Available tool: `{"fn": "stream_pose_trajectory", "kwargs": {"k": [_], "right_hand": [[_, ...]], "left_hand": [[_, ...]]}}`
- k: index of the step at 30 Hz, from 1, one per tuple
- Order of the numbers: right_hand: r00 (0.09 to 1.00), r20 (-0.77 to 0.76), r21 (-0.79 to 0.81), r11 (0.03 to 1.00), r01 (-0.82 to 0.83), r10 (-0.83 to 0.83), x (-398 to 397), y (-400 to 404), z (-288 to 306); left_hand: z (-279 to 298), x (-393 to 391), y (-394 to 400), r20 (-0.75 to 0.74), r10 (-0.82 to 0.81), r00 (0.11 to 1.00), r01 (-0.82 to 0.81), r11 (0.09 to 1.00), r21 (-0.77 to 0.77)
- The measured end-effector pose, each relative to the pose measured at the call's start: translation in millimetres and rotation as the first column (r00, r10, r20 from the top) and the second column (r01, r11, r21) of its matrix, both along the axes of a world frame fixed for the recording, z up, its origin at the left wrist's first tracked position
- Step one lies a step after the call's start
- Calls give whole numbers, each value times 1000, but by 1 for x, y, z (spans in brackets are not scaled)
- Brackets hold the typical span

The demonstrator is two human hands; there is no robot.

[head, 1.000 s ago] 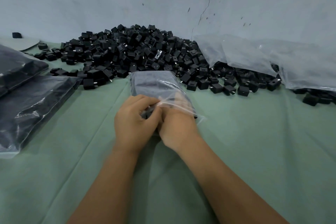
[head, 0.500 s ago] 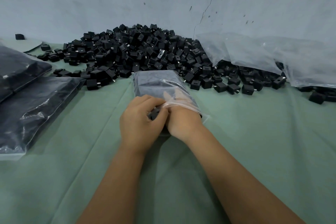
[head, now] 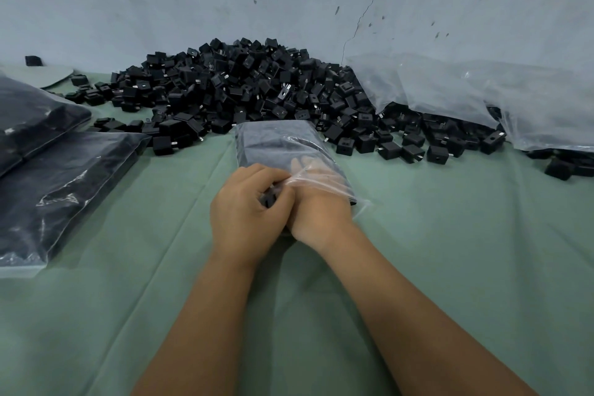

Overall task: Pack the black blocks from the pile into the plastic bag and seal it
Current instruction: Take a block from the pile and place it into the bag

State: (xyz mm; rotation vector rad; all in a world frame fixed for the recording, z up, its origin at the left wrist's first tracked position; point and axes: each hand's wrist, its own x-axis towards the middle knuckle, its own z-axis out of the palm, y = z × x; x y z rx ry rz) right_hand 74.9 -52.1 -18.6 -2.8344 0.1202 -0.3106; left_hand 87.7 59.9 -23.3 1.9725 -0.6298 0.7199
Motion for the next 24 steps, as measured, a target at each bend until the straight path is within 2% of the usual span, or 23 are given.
{"fn": "stream_pose_trajectory", "kwargs": {"k": [3, 6, 9, 14, 16, 18, 20, 22, 24], "right_hand": [[998, -16, -81, 995, -55, 54, 6, 0, -3], [993, 115, -87, 996, -12, 22, 2, -8, -8], [972, 230, -10, 998, -54, 55, -10, -13, -12], [900, 397, 117, 963, -243, 179, -39, -20, -8], [837, 530, 99, 971, -218, 134, -50, -25, -8], [783, 621, 138, 982, -127, 14, -56, -35, -8], [812, 571, 227, 974, -18, -118, -57, -50, -10], [879, 436, 313, 948, 56, -195, -56, -64, -15], [898, 351, 402, 909, 112, -266, -55, -72, -19]], "left_hand": [[-1, 1, 0, -7, -4, 1000, 4, 1000, -1], [-1, 1, -1, -23, -18, 1000, 18, 1000, -23], [-1, 1, 0, -25, -18, 1000, 18, 1000, -18], [-2, -2, 2, -83, -54, 995, 53, 999, -11], [-1, -4, 1, -94, -51, 994, 54, 998, 33], [-3, -6, 3, -74, -43, 996, 51, 992, 112], [-4, -10, 9, -69, -65, 996, 78, 972, 219], [-3, -13, 19, -53, -112, 992, 123, 936, 329], [-1, -16, 30, -22, -120, 993, 118, 909, 399]]}}
